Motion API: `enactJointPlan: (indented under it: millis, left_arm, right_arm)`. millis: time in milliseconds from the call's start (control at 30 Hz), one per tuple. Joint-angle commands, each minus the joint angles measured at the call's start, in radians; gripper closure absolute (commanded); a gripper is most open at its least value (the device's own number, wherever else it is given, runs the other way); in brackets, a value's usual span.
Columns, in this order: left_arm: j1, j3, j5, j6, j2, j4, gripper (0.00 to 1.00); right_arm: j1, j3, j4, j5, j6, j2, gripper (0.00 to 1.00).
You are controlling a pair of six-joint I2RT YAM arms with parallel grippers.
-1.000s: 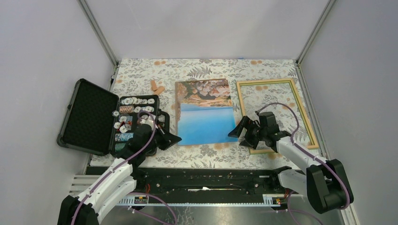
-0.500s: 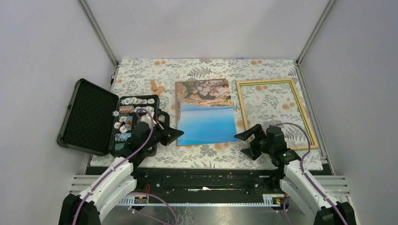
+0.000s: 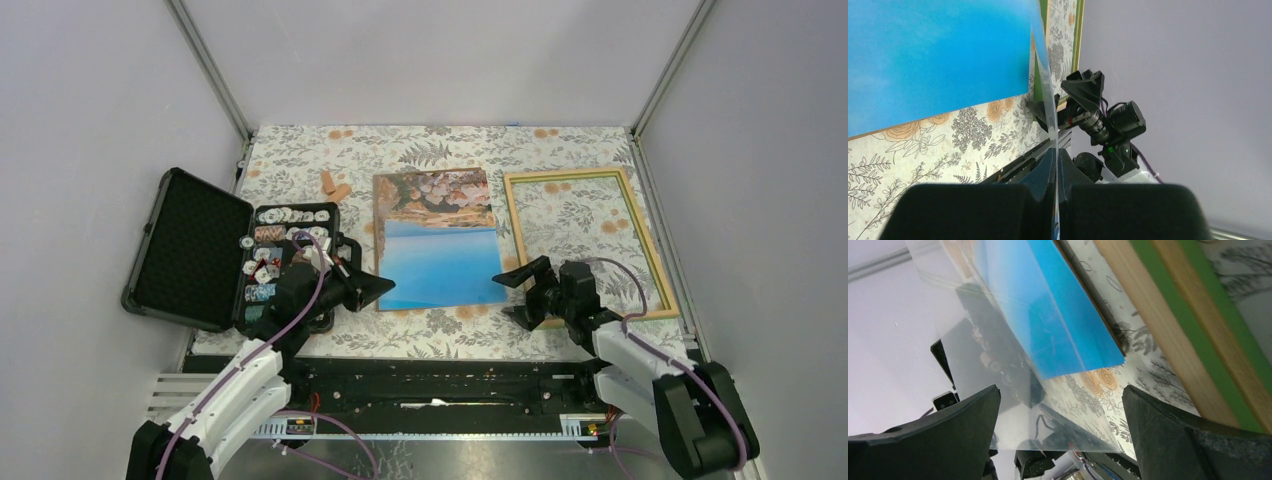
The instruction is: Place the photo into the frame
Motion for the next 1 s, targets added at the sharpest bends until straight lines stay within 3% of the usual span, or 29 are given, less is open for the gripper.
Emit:
enactJointPlan:
  millis: [0, 233, 533, 967]
  left_arm:
    - [0.006, 0.008, 0.064, 0.031, -0.026, 0.011, 1.0]
    - [0.006, -0.006, 0.103, 0.063, -0.038, -0.011, 1.0]
    - [0.005, -0.006, 0.146, 0.144, -0.076, -0.088, 1.0]
    - [0.004, -0.033, 0.195, 0.253, -0.147, -0.151, 1.0]
  right_arm:
    - [-0.036, 0.052, 0.219, -0.135, -0.12, 0.102, 0.01]
    - [-0.122, 0.151, 0.269, -0.353, -0.356, 0.256, 0.07]
    - [-0.214, 0.303, 0.298, -0.568, -0.454, 0.441, 0.24]
    - [-0.214, 0.444, 0.232, -0.62, -0.519, 0.6, 0.34]
